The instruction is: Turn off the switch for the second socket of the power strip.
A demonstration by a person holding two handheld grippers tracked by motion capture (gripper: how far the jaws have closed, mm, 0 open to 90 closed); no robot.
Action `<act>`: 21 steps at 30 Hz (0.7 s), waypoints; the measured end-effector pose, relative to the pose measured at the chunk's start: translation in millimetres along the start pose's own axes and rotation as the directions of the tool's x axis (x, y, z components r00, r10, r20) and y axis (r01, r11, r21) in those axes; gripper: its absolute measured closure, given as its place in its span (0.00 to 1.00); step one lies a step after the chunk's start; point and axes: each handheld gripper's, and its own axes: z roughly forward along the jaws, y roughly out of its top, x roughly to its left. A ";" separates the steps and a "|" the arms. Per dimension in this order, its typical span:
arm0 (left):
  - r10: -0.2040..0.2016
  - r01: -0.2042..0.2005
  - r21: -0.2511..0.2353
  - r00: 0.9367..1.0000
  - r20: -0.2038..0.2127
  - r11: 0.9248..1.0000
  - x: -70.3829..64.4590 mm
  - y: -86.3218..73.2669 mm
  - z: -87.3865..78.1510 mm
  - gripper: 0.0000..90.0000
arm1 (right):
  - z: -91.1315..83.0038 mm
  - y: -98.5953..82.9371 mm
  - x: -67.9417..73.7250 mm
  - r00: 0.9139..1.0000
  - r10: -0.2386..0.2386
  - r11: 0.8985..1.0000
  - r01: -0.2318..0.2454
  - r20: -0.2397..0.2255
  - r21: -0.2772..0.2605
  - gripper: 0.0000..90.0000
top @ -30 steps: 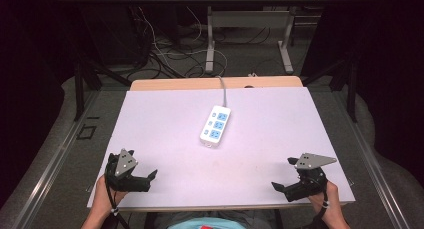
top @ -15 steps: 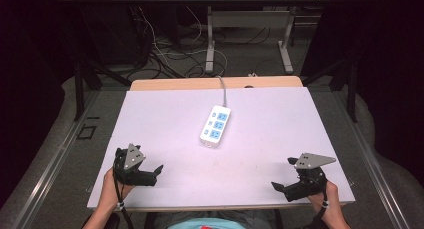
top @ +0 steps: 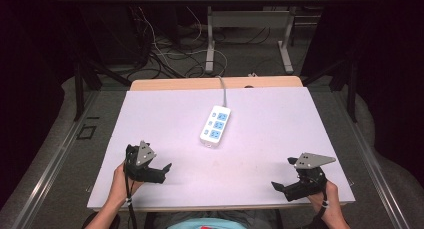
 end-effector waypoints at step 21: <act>0.011 -0.011 0.004 1.000 0.022 1.000 -0.7 14.6 21.2 0.01 | -0.3 -0.1 -0.1 1.000 -0.002 1.000 0.002 0.003 0.002 0.00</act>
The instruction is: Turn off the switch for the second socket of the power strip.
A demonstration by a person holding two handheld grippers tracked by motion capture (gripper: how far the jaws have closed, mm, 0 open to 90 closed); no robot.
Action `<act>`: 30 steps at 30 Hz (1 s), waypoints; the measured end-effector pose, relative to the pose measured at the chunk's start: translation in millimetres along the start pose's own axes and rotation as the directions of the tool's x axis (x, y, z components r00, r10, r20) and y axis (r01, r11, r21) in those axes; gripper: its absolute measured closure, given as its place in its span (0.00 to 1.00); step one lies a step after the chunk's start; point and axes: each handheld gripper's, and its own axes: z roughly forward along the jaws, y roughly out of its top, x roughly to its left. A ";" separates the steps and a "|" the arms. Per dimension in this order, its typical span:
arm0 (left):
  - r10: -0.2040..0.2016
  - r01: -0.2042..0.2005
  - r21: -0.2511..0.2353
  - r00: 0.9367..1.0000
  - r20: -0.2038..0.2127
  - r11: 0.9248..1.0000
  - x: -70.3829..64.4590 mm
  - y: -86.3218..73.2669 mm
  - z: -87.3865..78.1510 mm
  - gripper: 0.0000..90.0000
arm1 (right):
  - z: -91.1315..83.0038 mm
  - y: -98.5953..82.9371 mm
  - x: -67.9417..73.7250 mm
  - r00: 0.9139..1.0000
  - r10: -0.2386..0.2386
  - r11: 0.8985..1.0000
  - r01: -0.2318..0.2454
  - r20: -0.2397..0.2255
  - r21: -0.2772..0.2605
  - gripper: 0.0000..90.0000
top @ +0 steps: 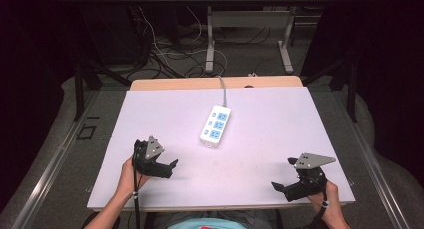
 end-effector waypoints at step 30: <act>0.044 -0.044 -0.009 0.998 0.039 0.999 -1.3 26.9 27.7 0.01 | 1.0 -0.2 0.1 1.000 0.000 1.000 0.000 0.001 -0.004 0.00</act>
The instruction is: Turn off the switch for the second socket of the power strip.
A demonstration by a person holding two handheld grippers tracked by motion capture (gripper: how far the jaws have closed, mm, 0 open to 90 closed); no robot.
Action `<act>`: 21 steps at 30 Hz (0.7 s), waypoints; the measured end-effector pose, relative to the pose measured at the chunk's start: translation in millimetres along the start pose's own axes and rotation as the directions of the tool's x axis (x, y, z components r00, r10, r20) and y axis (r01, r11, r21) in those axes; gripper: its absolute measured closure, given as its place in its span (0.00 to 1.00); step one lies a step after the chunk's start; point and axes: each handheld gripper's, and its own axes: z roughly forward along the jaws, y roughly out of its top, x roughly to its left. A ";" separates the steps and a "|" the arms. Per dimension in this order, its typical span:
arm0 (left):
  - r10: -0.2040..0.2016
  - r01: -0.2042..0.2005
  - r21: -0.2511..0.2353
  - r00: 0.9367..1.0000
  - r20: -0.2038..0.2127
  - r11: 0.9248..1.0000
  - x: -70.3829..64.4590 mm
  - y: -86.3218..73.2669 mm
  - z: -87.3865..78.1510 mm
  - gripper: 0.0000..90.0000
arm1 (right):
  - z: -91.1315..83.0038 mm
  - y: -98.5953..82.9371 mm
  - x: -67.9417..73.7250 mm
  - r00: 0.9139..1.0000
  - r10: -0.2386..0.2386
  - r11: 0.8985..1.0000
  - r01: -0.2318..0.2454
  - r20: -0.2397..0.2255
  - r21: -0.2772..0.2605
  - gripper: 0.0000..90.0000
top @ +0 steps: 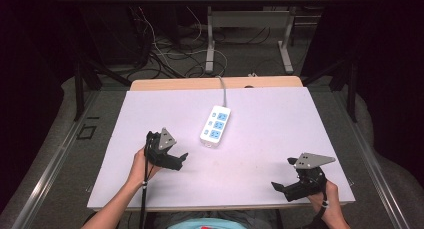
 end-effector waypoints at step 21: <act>0.008 -0.008 0.020 0.999 0.031 1.000 7.6 18.9 19.3 0.01 | -0.1 0.0 0.0 1.000 -0.003 1.000 0.003 -0.005 0.000 0.00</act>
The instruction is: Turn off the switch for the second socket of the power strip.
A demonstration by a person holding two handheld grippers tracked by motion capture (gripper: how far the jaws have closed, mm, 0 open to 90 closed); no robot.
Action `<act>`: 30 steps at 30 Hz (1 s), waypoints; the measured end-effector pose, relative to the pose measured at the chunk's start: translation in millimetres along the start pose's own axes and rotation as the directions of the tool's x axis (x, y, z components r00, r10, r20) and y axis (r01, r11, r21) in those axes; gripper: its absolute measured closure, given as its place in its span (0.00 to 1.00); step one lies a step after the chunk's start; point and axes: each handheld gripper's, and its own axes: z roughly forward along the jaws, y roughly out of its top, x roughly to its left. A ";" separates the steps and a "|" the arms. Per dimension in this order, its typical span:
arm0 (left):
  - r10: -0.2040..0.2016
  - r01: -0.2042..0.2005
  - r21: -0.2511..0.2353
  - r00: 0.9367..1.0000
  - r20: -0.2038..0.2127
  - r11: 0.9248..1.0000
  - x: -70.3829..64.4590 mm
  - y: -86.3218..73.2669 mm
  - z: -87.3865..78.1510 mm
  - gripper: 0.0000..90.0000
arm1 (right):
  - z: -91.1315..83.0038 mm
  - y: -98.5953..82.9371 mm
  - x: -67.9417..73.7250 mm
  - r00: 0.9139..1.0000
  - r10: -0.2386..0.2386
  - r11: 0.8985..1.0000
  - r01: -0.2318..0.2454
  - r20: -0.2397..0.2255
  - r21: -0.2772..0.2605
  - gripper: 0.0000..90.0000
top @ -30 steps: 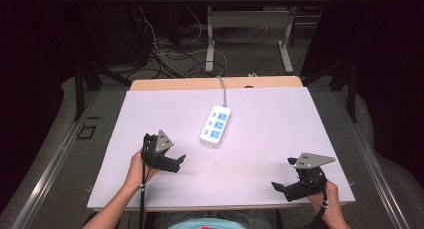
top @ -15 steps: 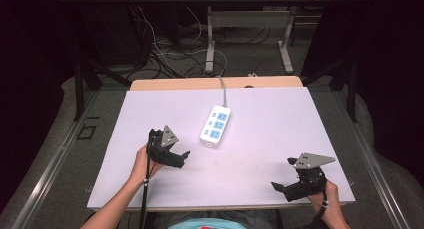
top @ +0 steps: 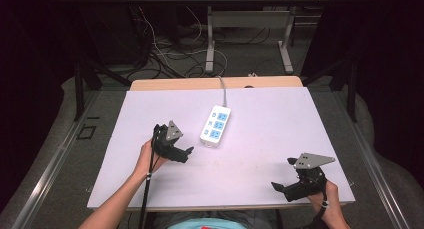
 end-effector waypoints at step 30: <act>0.010 -0.010 0.013 1.000 0.022 1.000 11.5 26.9 25.9 0.01 | 0.5 0.3 0.5 1.000 -0.007 1.000 0.007 -0.002 0.000 0.00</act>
